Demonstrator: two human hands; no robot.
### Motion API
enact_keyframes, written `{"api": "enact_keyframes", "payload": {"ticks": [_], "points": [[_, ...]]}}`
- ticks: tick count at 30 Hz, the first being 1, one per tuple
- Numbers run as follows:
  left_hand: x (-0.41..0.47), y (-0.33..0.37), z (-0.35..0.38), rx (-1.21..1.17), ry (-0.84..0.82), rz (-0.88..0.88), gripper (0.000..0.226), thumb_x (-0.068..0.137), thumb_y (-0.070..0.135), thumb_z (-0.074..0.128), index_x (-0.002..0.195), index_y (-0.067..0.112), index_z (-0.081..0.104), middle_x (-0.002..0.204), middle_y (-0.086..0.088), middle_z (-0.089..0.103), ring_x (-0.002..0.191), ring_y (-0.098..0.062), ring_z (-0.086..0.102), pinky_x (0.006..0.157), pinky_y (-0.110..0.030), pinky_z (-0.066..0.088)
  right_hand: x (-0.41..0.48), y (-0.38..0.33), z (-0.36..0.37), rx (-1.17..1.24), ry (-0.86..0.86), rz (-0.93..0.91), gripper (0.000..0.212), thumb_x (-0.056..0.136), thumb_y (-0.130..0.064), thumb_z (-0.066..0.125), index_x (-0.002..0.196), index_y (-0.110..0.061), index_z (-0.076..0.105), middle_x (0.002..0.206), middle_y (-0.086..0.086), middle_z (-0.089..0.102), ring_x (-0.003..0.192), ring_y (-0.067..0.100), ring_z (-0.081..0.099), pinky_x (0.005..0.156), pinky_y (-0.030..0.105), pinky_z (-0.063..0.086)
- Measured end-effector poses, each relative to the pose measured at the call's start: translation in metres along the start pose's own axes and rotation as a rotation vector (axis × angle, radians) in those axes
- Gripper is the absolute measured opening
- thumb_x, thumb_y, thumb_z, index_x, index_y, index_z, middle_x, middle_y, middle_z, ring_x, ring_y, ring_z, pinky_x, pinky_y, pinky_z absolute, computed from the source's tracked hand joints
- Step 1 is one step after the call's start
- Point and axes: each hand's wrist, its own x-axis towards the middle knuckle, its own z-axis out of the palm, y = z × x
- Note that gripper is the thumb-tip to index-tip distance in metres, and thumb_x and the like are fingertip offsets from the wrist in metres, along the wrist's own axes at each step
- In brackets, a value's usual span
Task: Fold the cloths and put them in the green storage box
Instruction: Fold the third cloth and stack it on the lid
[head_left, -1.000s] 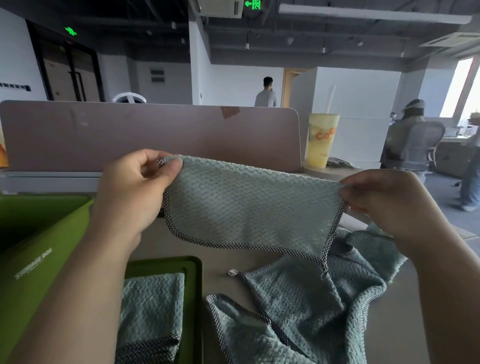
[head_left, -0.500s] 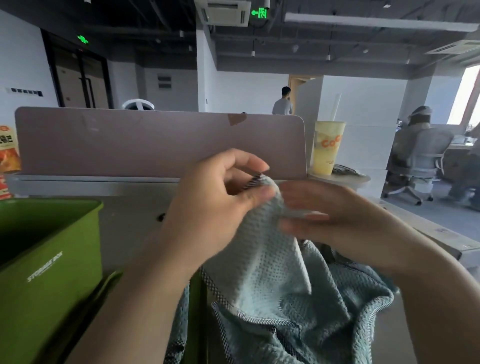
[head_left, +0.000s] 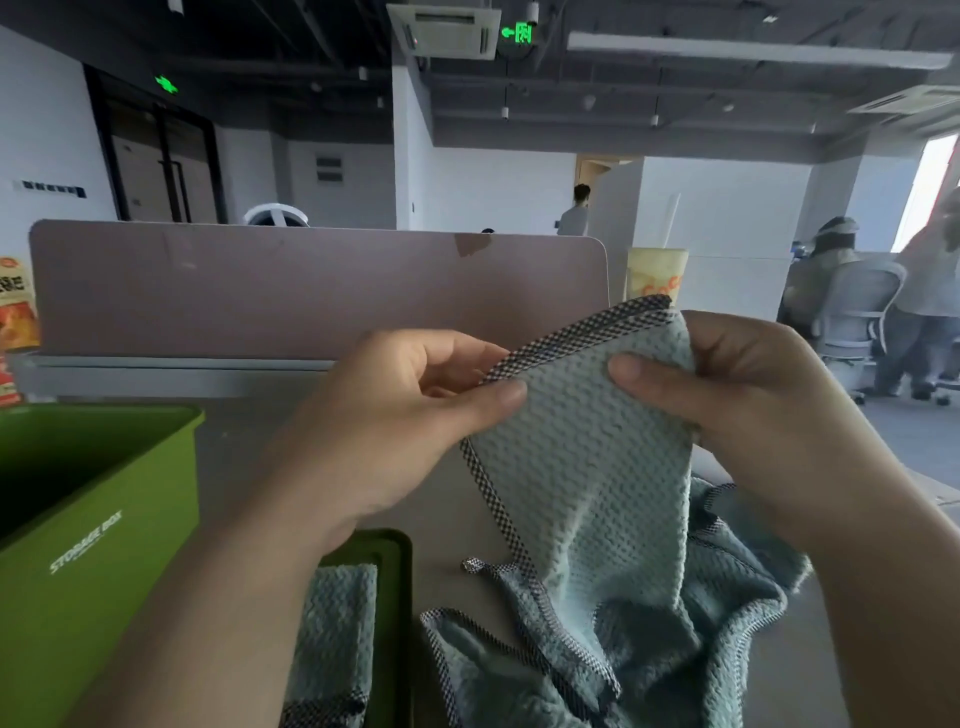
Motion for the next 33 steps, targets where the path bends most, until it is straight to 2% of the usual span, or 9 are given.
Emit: {"api": "enact_keyframes", "payload": {"ticks": [5, 10, 14, 16, 19, 23, 25, 28, 33], "points": [[-0.004, 0.008, 0.001, -0.038, -0.006, 0.072, 0.013, 0.07, 0.043, 0.07, 0.081, 0.038, 0.074, 0.079, 0.02, 0.073, 0.076, 0.001, 0.067, 0.07, -0.018, 0.049, 0.002, 0.001, -0.002, -0.09, 0.053, -0.049, 0.022, 0.069, -0.027, 0.077, 0.087, -0.015, 0.073, 0.087, 0.012, 0.076, 0.085, 0.036, 0.071, 0.085, 0.057, 0.054], [-0.005, 0.01, -0.001, -0.073, 0.063, 0.088, 0.032, 0.059, 0.051, 0.066, 0.085, 0.034, 0.073, 0.082, 0.016, 0.075, 0.079, -0.003, 0.07, 0.082, -0.033, 0.053, 0.002, 0.0, 0.002, -0.101, 0.117, -0.142, 0.039, 0.068, -0.032, 0.08, 0.104, -0.034, 0.065, 0.102, 0.006, 0.073, 0.091, 0.028, 0.07, 0.085, 0.048, 0.055], [-0.002, 0.008, -0.002, -0.089, 0.11, 0.113, 0.041, 0.055, 0.06, 0.067, 0.09, 0.04, 0.073, 0.091, 0.01, 0.075, 0.09, -0.01, 0.069, 0.09, -0.043, 0.053, -0.002, -0.005, 0.006, -0.172, 0.164, -0.28, 0.041, 0.08, -0.012, 0.073, 0.1, -0.047, 0.063, 0.098, -0.002, 0.073, 0.068, 0.028, 0.067, 0.06, 0.028, 0.053], [-0.002, 0.008, -0.002, -0.102, 0.127, 0.14, 0.037, 0.056, 0.058, 0.067, 0.09, 0.046, 0.072, 0.091, 0.011, 0.074, 0.09, -0.01, 0.069, 0.09, -0.044, 0.053, -0.005, -0.009, 0.009, -0.211, 0.188, -0.278, 0.035, 0.082, -0.011, 0.07, 0.09, -0.045, 0.067, 0.076, 0.014, 0.07, 0.043, 0.031, 0.045, 0.041, 0.021, 0.035], [-0.003, 0.011, -0.001, -0.099, 0.14, 0.17, 0.036, 0.059, 0.057, 0.064, 0.09, 0.04, 0.073, 0.087, 0.016, 0.075, 0.087, -0.006, 0.07, 0.089, -0.042, 0.053, -0.007, -0.013, 0.011, -0.199, 0.17, -0.242, 0.016, 0.08, -0.019, 0.072, 0.079, -0.034, 0.07, 0.061, 0.03, 0.057, 0.037, 0.027, 0.024, 0.037, 0.022, 0.02], [-0.005, 0.012, -0.003, -0.089, 0.15, 0.179, 0.032, 0.061, 0.057, 0.063, 0.085, 0.039, 0.073, 0.08, 0.017, 0.075, 0.079, -0.004, 0.071, 0.081, -0.035, 0.054, -0.008, -0.015, 0.011, -0.175, 0.141, -0.244, 0.009, 0.066, -0.038, 0.071, 0.071, -0.031, 0.071, 0.073, 0.033, 0.061, 0.051, 0.05, 0.037, 0.043, 0.029, 0.027], [-0.005, 0.012, -0.004, -0.052, 0.163, 0.181, 0.031, 0.061, 0.059, 0.061, 0.083, 0.042, 0.073, 0.077, 0.018, 0.075, 0.075, -0.003, 0.071, 0.075, -0.03, 0.053, -0.007, -0.013, 0.011, -0.204, 0.175, -0.262, 0.014, 0.065, -0.041, 0.073, 0.071, -0.028, 0.07, 0.073, 0.029, 0.064, 0.055, 0.049, 0.047, 0.048, 0.027, 0.036], [-0.005, 0.011, -0.005, 0.002, 0.188, 0.18, 0.028, 0.059, 0.062, 0.059, 0.079, 0.047, 0.073, 0.072, 0.018, 0.074, 0.07, -0.004, 0.071, 0.071, -0.029, 0.055, -0.005, -0.011, 0.01, -0.194, 0.212, -0.284, 0.012, 0.072, -0.035, 0.076, 0.074, -0.025, 0.07, 0.074, 0.017, 0.069, 0.066, 0.044, 0.06, 0.06, 0.045, 0.052], [-0.006, 0.012, -0.004, -0.008, 0.202, 0.223, 0.026, 0.059, 0.063, 0.057, 0.071, 0.045, 0.072, 0.068, 0.025, 0.072, 0.067, 0.003, 0.069, 0.055, -0.009, 0.048, -0.005, -0.014, 0.01, -0.194, 0.245, -0.296, 0.006, 0.076, -0.027, 0.068, 0.073, -0.022, 0.068, 0.074, 0.013, 0.069, 0.069, 0.039, 0.061, 0.063, 0.045, 0.052]]}}
